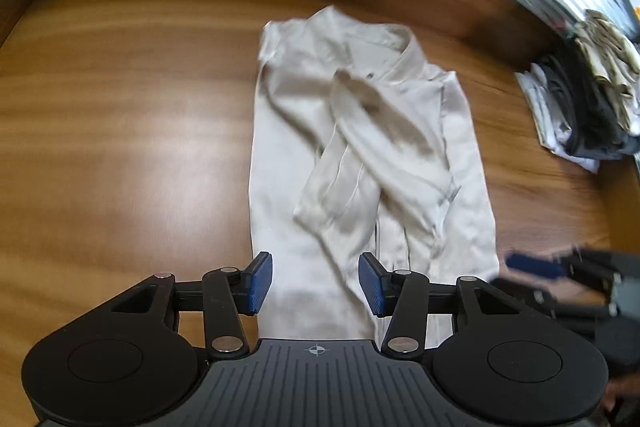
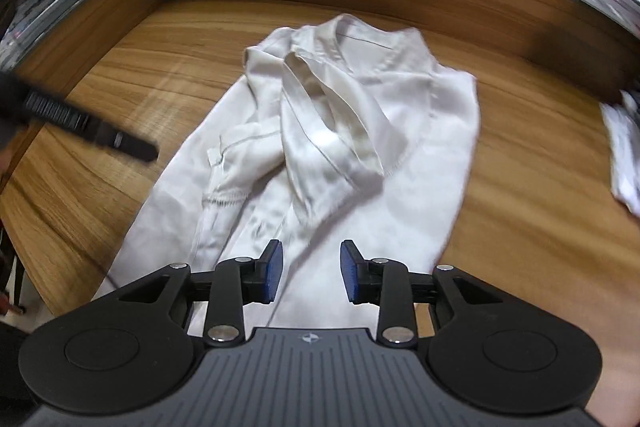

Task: Fold clothes
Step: 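Pinch the sleeve with the right tool and fold it across the shirt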

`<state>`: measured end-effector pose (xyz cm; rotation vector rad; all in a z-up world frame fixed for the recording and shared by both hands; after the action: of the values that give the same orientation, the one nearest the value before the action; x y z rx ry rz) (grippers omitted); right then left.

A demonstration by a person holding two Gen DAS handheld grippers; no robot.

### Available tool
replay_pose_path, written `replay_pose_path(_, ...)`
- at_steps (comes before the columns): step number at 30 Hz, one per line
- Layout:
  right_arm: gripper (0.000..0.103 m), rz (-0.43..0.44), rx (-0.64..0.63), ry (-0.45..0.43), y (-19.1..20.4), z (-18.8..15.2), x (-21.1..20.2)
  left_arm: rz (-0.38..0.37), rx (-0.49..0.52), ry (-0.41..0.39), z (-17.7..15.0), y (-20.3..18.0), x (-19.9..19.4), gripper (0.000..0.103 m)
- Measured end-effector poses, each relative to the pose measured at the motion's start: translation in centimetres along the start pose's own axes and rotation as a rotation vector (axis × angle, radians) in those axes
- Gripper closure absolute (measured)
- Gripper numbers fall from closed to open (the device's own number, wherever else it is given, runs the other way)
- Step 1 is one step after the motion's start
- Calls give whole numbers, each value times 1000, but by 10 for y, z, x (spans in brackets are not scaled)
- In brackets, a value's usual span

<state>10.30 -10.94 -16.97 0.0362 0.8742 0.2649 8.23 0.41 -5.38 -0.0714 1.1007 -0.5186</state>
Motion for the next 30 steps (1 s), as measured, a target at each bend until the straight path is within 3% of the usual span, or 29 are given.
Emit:
replay_pose_path(7,61,35,-81,-15,-10,42,37,26,-45,-12,-17,-5,-1,51)
replay_pose_path(12,47,29,-115,-41,-16,79,64,34,-46,-23,-13,-7,3,51)
replay_pose_path(22,47,-2,-214,-66,2,120,128,22,62,13,9,-10,24,50)
replay_pose_path(23,55,-12,-228,-57,2,119,135,19,75,23,10,-10,28,50)
replay_pose_path(24,75,-21,-242,-48,2,119,142,16,88,30,10,-11,30,50)
replay_pose_path(26,103,-24,-221,-44,-4,120,143,8,107,41,12,-12,35,50)
replay_pose_path(30,103,-37,-162,-69,-20,125,126,-4,110,49,15,-10,43,50)
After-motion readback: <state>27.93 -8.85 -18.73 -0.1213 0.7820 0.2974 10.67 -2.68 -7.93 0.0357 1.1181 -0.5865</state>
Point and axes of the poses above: each gripper's, at about its wrist camera, not at the fingertips, and x roughly the way its jaws point, y to its left, z to its top, the point moved 8 cm from there along x, roughly the way its jaws point, and after that the axes turned 10 degrees about -y, right-handed, at the moved point
